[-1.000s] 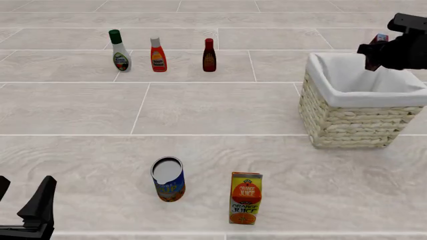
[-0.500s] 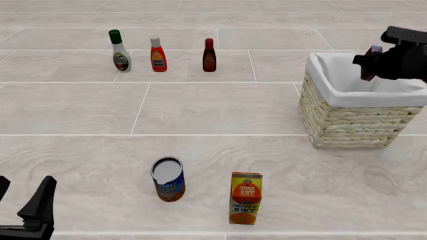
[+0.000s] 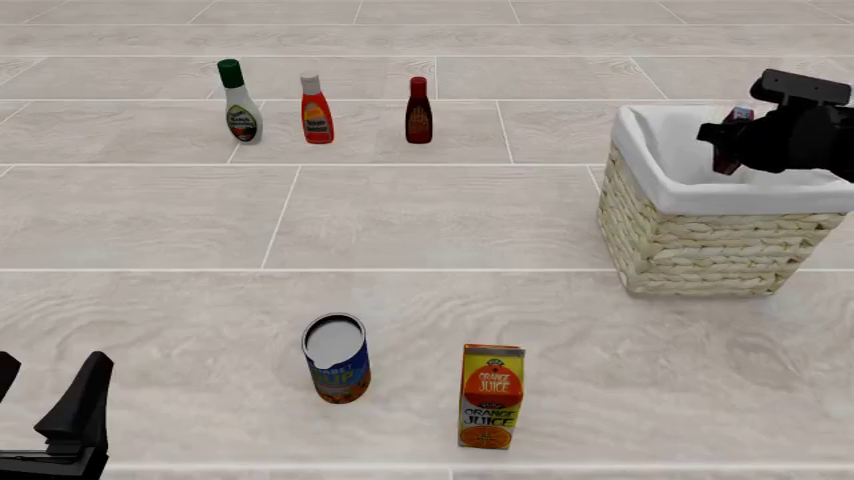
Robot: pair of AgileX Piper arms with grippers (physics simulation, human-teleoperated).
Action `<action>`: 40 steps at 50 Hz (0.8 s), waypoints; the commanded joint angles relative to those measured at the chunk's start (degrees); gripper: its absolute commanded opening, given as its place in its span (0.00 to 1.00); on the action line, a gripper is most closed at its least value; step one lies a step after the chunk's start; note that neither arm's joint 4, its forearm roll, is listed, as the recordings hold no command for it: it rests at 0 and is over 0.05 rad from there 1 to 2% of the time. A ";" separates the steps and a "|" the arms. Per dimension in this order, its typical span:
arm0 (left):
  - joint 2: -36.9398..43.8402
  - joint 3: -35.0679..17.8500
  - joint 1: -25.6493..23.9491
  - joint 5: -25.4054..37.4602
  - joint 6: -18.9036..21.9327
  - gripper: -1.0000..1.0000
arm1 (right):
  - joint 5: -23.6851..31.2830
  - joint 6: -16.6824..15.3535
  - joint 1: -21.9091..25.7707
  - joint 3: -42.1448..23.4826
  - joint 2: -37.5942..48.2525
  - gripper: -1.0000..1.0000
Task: Pick the chocolate pudding and place it in the basket.
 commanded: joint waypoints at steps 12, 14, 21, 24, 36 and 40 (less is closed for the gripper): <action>-0.03 0.00 0.02 -0.01 0.00 1.00 | 1.02 1.81 0.54 -1.27 1.54 0.00; -0.05 0.00 0.03 -0.02 0.00 1.00 | 1.36 2.32 0.82 -1.66 1.72 1.00; -0.09 0.00 0.06 -0.03 0.01 1.00 | 1.62 2.59 1.24 -1.95 1.64 1.00; -0.11 0.00 0.08 -0.05 0.01 1.00 | 1.60 2.48 1.29 -1.90 1.40 1.00; -0.17 0.00 0.12 -0.09 0.01 1.00 | 1.48 2.54 1.50 -1.74 1.08 1.00; 0.00 0.00 0.00 0.00 0.00 1.00 | 1.47 2.74 1.84 -1.74 0.82 1.00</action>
